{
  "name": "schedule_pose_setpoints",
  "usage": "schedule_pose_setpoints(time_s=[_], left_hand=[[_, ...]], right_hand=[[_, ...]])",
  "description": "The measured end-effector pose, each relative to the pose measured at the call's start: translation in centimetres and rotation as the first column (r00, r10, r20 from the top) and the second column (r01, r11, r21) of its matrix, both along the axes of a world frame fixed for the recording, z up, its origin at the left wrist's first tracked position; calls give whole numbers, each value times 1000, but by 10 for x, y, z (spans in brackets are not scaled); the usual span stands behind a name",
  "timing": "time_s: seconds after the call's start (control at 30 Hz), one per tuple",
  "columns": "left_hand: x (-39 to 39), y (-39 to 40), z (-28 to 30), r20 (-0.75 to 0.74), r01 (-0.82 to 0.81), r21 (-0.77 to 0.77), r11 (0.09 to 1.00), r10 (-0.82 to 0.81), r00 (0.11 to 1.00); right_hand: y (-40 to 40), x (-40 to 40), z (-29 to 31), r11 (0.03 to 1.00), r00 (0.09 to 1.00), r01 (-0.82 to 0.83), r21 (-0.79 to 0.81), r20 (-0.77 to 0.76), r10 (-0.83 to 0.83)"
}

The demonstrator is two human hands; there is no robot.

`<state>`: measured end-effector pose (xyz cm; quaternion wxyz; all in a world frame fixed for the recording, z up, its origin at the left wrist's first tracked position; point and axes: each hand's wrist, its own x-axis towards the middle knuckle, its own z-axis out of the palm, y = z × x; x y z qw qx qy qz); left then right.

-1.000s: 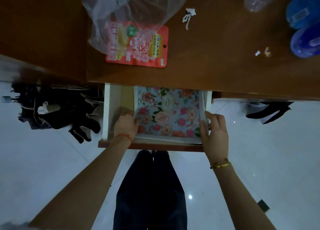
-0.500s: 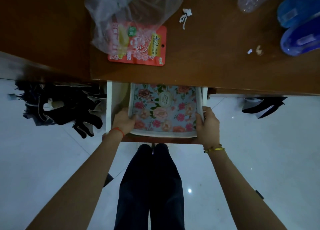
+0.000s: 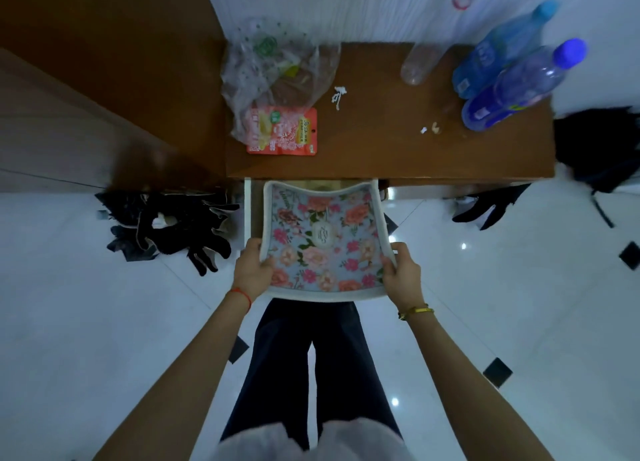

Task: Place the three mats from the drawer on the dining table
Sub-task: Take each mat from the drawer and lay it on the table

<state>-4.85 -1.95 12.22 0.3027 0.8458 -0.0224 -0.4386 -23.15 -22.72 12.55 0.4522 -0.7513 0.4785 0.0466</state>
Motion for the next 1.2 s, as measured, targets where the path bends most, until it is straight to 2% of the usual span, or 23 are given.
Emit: schedule_pose_setpoints(time_s=[0.23, 0.43, 0.7, 0.93, 1.2], left_hand=[[-24, 23, 105, 13, -30, -197, 980, 34, 999], [-36, 24, 176, 101, 37, -351, 936, -2, 995], [-48, 11, 226, 127, 187, -486, 854, -143, 982], [-71, -31, 258, 171, 396, -550, 735, -365, 915], [-144, -95, 282, 197, 627, -567, 534, -651, 733]], right_hand=[[26, -46, 98, 993, 990, 110, 49, 86, -114], [45, -77, 165, 980, 965, 190, -61, 197, -175], [76, -122, 216, 915, 904, 364, -173, 302, -302], [95, -176, 247, 777, 762, 613, -146, 371, -531], [130, -264, 273, 527, 535, 837, -147, 420, -733]])
